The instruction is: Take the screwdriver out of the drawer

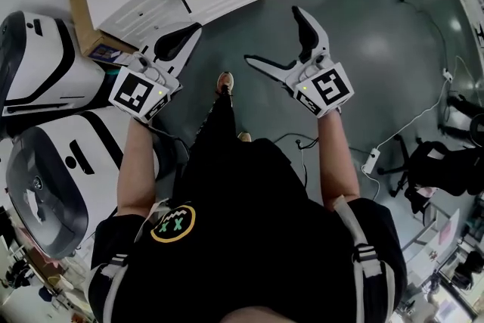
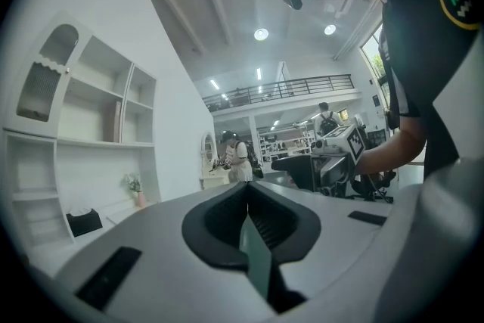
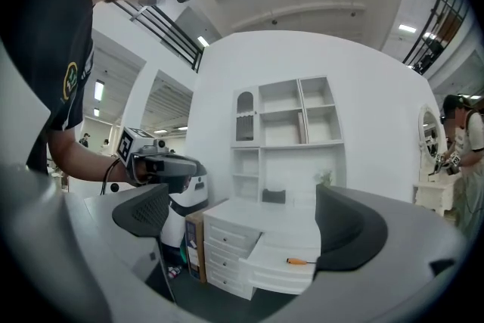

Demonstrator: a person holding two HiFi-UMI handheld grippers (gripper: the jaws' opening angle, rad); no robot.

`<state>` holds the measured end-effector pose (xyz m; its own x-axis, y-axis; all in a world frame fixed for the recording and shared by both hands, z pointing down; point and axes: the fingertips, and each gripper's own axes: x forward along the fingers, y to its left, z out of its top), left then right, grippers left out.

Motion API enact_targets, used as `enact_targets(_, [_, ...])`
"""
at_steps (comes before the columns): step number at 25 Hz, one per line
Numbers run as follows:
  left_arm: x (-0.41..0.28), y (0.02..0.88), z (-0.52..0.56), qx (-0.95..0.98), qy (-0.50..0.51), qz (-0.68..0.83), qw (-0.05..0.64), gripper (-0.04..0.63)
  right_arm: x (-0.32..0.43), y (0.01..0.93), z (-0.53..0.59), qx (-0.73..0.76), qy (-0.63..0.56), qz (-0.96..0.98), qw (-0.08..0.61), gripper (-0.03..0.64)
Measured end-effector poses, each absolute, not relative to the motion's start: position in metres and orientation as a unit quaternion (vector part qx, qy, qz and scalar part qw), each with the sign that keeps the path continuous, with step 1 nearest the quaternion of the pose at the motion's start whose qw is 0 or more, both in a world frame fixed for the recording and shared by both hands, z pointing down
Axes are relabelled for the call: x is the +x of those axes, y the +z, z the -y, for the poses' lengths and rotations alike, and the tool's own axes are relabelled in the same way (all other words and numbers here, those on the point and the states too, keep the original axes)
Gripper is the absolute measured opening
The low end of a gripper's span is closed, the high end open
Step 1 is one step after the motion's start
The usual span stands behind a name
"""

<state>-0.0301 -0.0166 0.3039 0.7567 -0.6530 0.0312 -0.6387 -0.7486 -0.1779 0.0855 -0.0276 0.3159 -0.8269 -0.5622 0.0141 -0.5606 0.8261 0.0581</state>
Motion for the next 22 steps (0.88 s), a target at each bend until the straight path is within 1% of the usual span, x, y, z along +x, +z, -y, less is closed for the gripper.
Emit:
enact_targets(9, [-0.045, 0.32, 0.12, -0.941, -0.034, -0.333, 0.055, 0.02, 0.064, 0.329, 0.124, 0.29, -0.018, 0.957, 0.018, 0.583])
enact_targets(13, [-0.052, 0.328, 0.16, -0.941, -0.047, -0.329, 0.063, 0.02, 0.054, 0.338, 0.166, 0.285, -0.016, 0.958, 0.028, 0.583])
enact_targets(17, [-0.053, 0.329, 0.192, -0.943, -0.041, -0.326, 0.053, 0.02, 0.045, 0.347, 0.202, 0.279, -0.017, 0.959, 0.037, 0.583])
enact_targets(22, [-0.064, 0.34, 0.224, -0.945, -0.043, -0.318, 0.065, 0.02, 0.029, 0.361, 0.239, 0.274, -0.021, 0.96, 0.045, 0.583])
